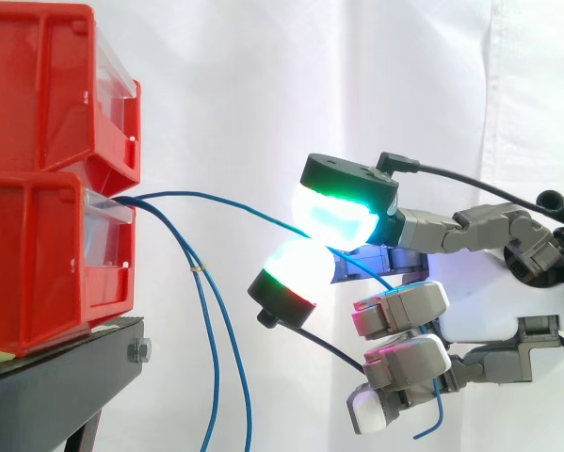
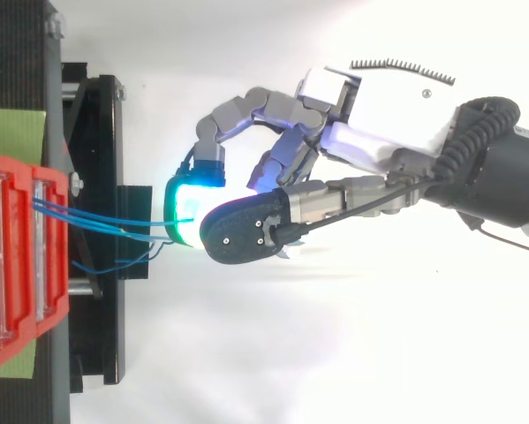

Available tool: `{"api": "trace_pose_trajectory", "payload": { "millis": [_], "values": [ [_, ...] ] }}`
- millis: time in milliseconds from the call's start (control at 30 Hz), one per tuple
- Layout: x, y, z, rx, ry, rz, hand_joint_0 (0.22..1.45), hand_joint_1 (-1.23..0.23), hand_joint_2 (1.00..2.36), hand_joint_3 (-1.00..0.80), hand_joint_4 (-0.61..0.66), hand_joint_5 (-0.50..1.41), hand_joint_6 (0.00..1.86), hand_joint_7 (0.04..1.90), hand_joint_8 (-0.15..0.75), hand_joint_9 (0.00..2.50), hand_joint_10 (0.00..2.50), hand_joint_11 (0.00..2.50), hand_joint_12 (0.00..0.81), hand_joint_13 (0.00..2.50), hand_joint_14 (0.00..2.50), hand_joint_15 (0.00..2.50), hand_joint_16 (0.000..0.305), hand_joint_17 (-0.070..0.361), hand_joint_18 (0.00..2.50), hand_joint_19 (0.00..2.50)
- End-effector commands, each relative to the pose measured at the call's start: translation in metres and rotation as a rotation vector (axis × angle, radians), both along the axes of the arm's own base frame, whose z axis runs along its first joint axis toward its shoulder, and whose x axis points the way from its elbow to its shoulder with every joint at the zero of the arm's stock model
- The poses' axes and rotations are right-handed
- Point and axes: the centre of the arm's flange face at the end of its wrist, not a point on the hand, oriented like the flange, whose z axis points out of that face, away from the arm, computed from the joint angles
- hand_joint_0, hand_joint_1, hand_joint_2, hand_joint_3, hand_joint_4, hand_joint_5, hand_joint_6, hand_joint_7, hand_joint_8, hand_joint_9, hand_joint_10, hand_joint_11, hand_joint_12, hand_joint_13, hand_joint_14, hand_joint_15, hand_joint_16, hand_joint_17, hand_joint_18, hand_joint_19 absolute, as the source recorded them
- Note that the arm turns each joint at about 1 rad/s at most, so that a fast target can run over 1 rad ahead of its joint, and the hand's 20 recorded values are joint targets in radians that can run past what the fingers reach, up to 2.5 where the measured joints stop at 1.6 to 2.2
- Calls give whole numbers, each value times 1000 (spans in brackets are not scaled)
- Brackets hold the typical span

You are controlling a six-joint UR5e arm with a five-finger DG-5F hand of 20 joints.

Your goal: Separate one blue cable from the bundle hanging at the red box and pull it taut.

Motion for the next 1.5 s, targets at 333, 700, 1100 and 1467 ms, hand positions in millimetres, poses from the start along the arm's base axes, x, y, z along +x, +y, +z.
{"api": "trace_pose_trajectory", "payload": {
  "millis": [333, 700, 1100, 1467],
  "values": [
    [0, 0, 0, 0, 0, 0, 739, -665, 1021, -269, -174, -247, 948, 1123, 211, 1319, 167, 1635, 291, 1329, 26, 1255, 44, 99, 774, 679],
    [0, 0, 0, 0, 0, 0, 738, -664, 1022, -264, -176, -246, 948, 1128, 211, 1321, 156, 1637, 292, 1329, 26, 1254, 44, 98, 772, 678],
    [0, 0, 0, 0, 0, 0, 740, -665, 1022, -266, -175, -246, 948, 1129, 218, 1321, 149, 1641, 292, 1327, 26, 1252, 44, 98, 768, 682],
    [0, 0, 0, 0, 0, 0, 741, -666, 1022, -266, -177, -246, 947, 1134, 211, 1324, 142, 1649, 292, 1330, 26, 1247, 44, 98, 762, 675]
  ]
}}
